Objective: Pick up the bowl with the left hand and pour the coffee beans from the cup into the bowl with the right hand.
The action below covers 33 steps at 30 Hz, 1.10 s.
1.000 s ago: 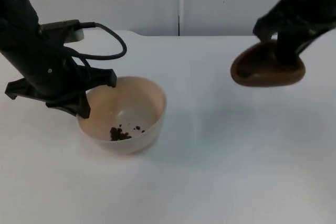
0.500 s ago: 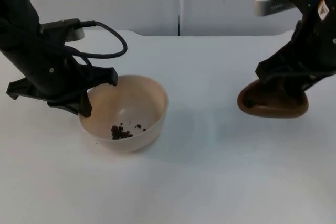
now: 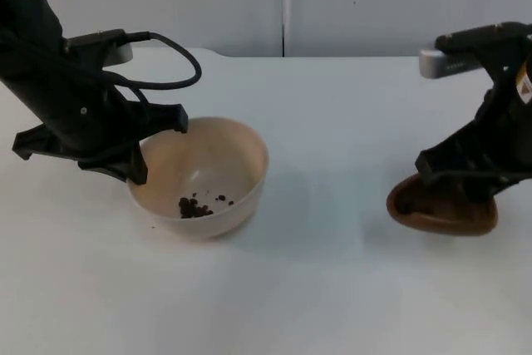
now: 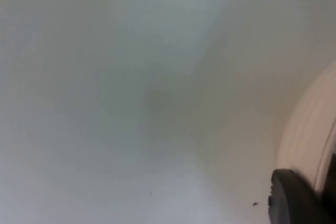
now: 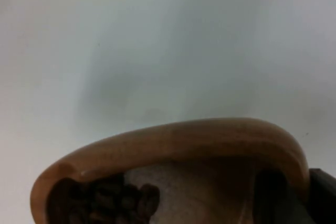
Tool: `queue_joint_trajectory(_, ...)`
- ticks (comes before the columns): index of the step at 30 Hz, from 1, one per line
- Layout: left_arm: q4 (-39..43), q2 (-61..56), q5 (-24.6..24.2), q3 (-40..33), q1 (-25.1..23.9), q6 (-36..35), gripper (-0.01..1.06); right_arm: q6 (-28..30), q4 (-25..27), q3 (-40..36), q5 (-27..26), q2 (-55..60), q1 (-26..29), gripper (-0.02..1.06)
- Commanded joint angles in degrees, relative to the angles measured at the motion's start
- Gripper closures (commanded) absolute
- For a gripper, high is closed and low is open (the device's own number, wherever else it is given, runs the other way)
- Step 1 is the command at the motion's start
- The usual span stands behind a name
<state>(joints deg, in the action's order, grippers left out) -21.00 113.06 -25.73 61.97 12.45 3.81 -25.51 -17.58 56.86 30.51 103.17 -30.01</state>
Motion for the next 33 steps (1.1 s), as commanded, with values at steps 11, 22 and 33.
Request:
queue_joint_trajectory(11, 0.57, 0.39, 0.73, 0.14, -0.03, 0.29, 1.05, -1.07, -0.28, -1.28, -4.48, 6.82, 0.25, 1.04)
queue_joint_trajectory(22, 0.57, 0.39, 0.73, 0.14, -0.03, 0.29, 1.05, -2.0, -0.17, -1.28, -6.57, 8.55, 0.25, 1.04)
queue_joint_trajectory(33, 0.46, 0.39, 0.58, 0.14, -0.03, 0.4, 0.8, -2.0, -0.17, -1.28, -6.34, 8.55, 0.25, 1.04)
